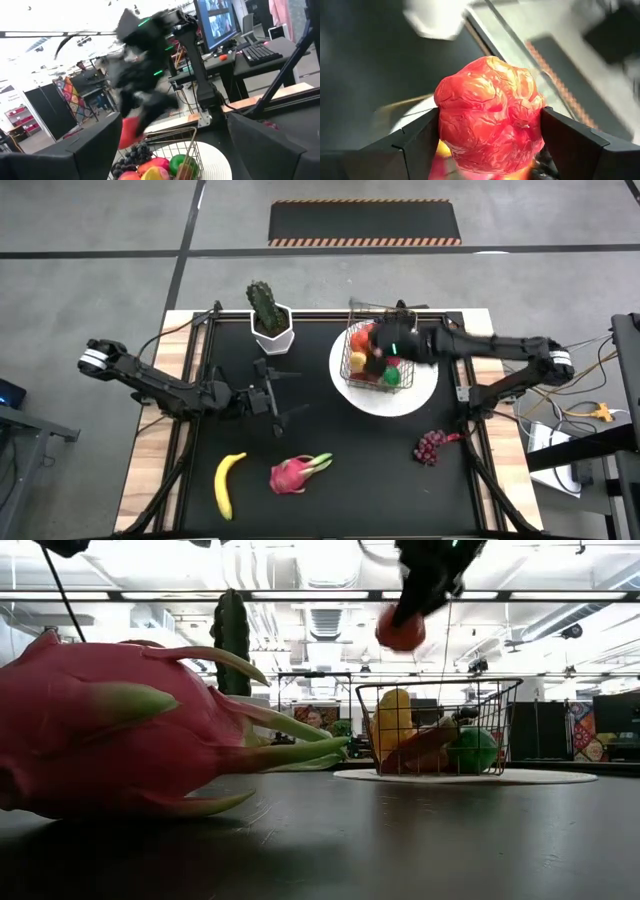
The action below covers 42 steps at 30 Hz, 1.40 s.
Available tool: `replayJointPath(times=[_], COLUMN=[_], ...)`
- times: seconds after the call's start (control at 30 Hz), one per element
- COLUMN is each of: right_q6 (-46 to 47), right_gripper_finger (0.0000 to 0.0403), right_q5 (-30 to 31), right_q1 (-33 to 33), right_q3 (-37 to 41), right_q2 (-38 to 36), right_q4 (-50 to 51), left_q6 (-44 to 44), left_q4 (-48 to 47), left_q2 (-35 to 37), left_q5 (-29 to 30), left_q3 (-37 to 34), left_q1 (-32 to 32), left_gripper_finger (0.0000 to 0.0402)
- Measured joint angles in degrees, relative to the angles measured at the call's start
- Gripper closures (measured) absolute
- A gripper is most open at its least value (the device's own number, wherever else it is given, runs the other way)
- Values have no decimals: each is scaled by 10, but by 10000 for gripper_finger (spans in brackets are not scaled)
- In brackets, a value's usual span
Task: Build produce basket
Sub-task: Put the tangerine into the wire basket, then put the banana into the wire basket
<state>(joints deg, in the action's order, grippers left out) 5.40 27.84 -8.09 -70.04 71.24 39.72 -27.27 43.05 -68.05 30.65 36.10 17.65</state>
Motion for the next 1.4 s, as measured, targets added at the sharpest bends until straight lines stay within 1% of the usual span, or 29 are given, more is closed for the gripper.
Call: replayJointPath(times=[0.13,0.23,0.3,0.43,0.53,0.67,0.83,0.97,1.1,1.2,1.3,1.4], right_q6=[-3,-21,-30,-34,-38,-41,-50,-49,-33,-14,10,29], right_gripper_finger=[100,100,100,100,97,73,42,38,38,37,37,37], right_q5=[-71,-140,-180,-189,-188,-188,-188,-188,-188,-189,-189,-189], right_q1=[-141,-214,-240,-261,-263,-262,-262,-261,-248,-216,-158,-76], right_q3=[4,5,4,-2,-6,-10,-30,-58,-76,-58,-13,53], right_q2=[37,75,99,135,154,173,186,170,130,76,12,-54], right_q4=[-13,-40,-49,-49,-56,-72,-63,-32,24,47,46,-1], left_q6=[12,15,18,61,122,175,195,203,236,281,341,396], left_q4=[-1,-2,-1,-2,-18,-57,-63,-64,-64,-60,-61,-61], left_q2=[-2,-2,-2,-2,-2,-3,-3,-3,-19,-42,-68,-97], left_q5=[0,0,0,-1,-3,-3,-4,-4,-4,-6,-6,-6], left_q3=[0,0,0,0,0,0,0,0,0,0,1,10], left_q1=[1,1,3,6,7,12,19,22,25,29,37,51], left_gripper_finger=[57,57,57,57,57,57,57,57,57,57,57,57])
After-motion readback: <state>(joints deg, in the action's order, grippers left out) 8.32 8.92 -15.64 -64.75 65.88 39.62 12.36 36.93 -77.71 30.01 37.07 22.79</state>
